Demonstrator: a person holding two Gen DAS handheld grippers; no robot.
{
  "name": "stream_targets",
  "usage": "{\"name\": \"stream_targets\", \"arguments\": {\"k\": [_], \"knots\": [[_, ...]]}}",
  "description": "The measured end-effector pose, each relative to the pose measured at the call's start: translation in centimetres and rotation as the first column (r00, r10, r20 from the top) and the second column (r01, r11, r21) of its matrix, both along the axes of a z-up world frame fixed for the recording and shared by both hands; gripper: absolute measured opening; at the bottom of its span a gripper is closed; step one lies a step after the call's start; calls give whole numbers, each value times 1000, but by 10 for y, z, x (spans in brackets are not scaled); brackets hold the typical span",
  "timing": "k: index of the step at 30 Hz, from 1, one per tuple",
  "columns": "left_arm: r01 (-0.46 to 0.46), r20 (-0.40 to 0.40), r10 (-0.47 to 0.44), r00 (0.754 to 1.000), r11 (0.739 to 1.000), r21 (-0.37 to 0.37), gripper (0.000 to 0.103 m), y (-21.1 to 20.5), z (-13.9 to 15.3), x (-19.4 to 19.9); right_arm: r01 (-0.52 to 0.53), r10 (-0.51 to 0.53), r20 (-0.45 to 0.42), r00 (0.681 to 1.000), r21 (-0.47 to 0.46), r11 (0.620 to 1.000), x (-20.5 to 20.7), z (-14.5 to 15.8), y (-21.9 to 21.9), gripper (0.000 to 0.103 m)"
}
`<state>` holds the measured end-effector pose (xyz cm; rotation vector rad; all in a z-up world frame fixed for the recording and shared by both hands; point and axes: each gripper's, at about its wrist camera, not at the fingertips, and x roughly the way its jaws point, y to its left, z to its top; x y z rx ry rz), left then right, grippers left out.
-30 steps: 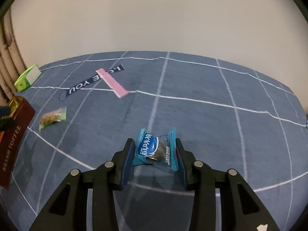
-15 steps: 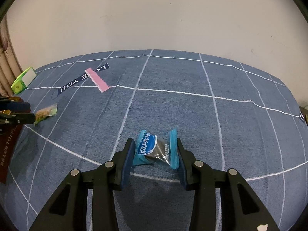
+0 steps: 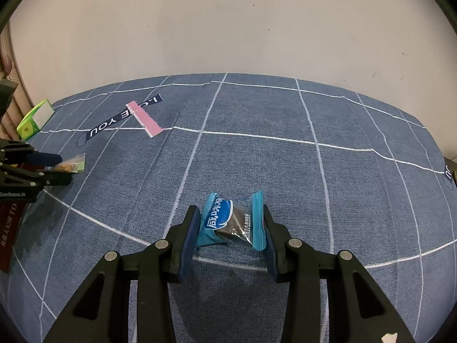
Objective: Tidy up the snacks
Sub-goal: 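Grasp the clear peanut snack bag with the left gripper while the right holds the candy, then carry the peanut snack bag into the tin and open the left gripper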
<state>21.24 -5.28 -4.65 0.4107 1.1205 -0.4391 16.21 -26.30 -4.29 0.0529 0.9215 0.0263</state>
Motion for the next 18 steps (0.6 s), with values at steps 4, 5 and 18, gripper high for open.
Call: {"name": "stream_targets", "arguments": {"k": [4,5,18], "knots": [[-5,-24,5,1000,1000,-14,22,-3,0,1,-2,2,-1,1000,-4,1000,0,0,1,39],[-5,-24,5,1000,1000,-13,22,-4,0,1,-2,2,-1,1000,-4,1000,0,0,1,39],[-44,-20,45,999,999,32,19,2,8,-20,-2,2,-2,1000,-17,1000,0,-2,2,39]]}}
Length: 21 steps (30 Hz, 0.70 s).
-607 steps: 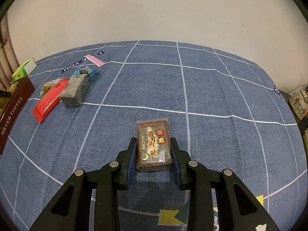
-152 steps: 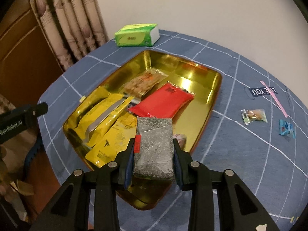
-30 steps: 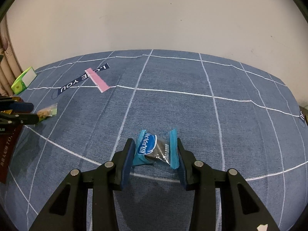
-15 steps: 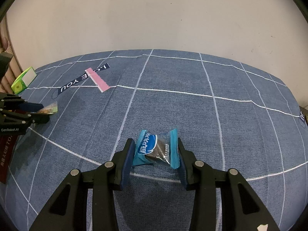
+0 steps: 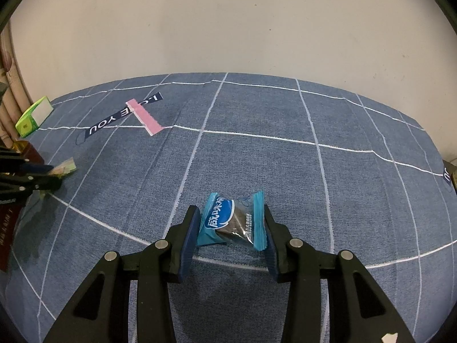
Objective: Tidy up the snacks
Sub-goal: 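Carry the peanut snack bag into the tin and open the left gripper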
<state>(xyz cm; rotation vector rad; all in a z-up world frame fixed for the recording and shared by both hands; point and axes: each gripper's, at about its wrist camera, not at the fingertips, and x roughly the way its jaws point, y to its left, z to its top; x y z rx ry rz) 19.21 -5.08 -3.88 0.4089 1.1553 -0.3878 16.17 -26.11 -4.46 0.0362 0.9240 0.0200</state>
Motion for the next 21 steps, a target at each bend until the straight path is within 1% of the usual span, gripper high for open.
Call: {"name": "stream_targets", "arguments": {"k": [7,11,16,19,21], "knots": [[-30,10,31,999,999,-24,19,4,17,-18,-2,2,-2,1000,-18,1000,0,-1,3,39],[-44,23,45,999,998,-55,19,11,31,-29,-2,2,-2,1000,-21,1000,0,-1,2,39],[-83,35,86,996,993,-83,19,22,47,-40,-2,2,-2,1000,-22,1000,-1,-1,3,39],[-116,55,121,991,990,-85,19,32,58,-47,-2,2,-2,1000,-22,1000,-1,-1,3,39],[-132,72,140,988,986,-105,19,40,70,-53,-1,1,-2,1000,-22,1000,-1,-1,3,39]]}}
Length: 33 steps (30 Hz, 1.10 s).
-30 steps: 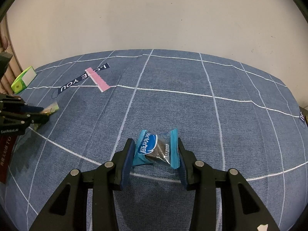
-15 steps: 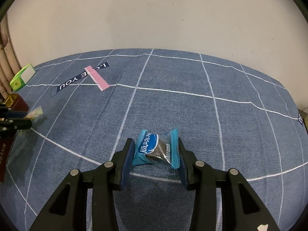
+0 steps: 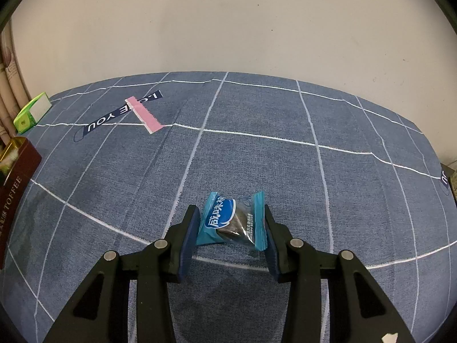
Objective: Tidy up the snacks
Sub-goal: 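Carry the peanut snack bag into the tin and open the left gripper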
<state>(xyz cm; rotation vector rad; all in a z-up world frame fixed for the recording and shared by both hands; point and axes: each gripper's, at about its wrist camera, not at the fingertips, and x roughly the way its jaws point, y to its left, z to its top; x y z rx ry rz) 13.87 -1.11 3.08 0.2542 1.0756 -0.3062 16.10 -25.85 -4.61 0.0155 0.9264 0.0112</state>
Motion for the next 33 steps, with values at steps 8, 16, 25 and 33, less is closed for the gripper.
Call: {"name": "stream_targets", "arguments": {"k": [8,16,25,33], "knots": [[-76,67,76,995,997,-4,19,40,35,-14,0,0,0,1000,-3,1000,0,0,0,39],[-204,83,203,976,979,15,19,103,41,-16,-1,1,-1,1000,-8,1000,0,-1,0,39],[-337,34,337,941,941,20,19,163,23,-13,-1,1,0,1000,-9,1000,-1,-1,-1,39],[-392,-18,393,919,919,42,19,187,1,-6,-1,1,-1,1000,-10,1000,0,-1,0,39]]}}
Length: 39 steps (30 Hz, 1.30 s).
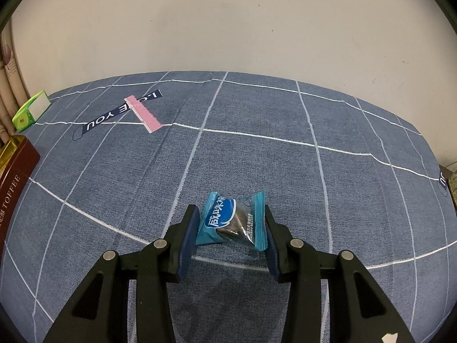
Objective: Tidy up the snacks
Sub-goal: 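Carry the peanut snack bag into the tin and open the left gripper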
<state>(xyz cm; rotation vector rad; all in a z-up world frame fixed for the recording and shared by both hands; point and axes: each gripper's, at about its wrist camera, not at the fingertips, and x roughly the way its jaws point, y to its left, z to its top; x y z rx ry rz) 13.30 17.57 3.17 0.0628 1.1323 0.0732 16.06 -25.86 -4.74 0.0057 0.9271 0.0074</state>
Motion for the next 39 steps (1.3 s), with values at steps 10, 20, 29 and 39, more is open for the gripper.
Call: {"name": "stream_targets", "arguments": {"k": [10,20,29,39], "knots": [[-8,-51,9,999,1000,9,20,5,-20,5,0,0,0,1000,0,1000,0,0,0,39],[24,-48,-24,999,1000,0,20,-1,-23,4,1,-1,0,1000,-5,1000,0,-1,0,39],[89,-73,-87,994,996,26,20,-22,-35,-1,1,-1,0,1000,-5,1000,-1,-1,0,39],[95,-82,-91,992,995,44,22,-24,-39,-2,1,-1,0,1000,-7,1000,-1,0,-1,39]]}}
